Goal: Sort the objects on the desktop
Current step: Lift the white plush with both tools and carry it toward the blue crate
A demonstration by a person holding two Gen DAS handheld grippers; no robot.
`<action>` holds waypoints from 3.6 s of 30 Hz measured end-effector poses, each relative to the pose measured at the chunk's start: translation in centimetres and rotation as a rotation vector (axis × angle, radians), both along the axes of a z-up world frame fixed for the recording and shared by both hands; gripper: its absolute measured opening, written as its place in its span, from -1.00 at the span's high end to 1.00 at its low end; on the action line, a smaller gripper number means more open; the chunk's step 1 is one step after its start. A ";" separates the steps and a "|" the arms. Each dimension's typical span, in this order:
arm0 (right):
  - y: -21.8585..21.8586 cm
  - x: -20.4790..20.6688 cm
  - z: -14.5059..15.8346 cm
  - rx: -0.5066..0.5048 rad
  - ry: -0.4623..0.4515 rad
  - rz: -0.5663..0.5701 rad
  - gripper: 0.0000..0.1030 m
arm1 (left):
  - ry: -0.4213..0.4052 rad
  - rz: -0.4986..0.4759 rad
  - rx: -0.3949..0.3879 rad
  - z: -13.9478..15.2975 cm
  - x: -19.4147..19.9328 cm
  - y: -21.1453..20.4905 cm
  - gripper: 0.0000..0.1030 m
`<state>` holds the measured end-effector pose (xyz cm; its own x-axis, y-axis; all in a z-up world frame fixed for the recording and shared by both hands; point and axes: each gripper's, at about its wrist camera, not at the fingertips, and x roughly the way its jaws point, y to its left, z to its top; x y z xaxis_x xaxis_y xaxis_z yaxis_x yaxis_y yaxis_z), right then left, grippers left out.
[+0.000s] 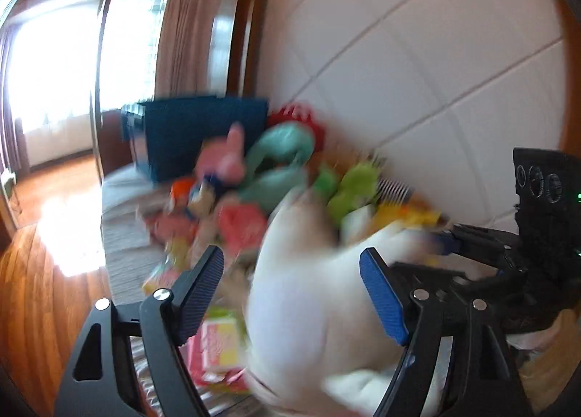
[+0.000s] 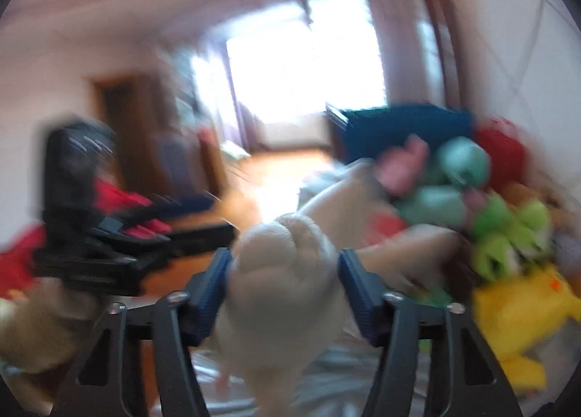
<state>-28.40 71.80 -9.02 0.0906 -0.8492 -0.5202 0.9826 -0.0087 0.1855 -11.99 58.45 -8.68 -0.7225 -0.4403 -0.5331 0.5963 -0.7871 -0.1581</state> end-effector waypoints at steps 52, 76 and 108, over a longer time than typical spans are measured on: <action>-3.8 -10.4 -15.0 0.057 -0.578 -0.204 -0.76 | -0.033 -0.370 0.125 -10.3 -9.3 -1.7 -0.93; -14.2 10.9 1.5 -0.180 -0.409 -0.153 -0.76 | 0.052 -0.392 -0.108 6.3 10.9 -11.5 -0.93; -41.9 10.1 7.6 -0.237 -0.358 -0.207 -0.77 | 0.096 -0.495 -0.164 13.0 9.5 -41.5 -0.93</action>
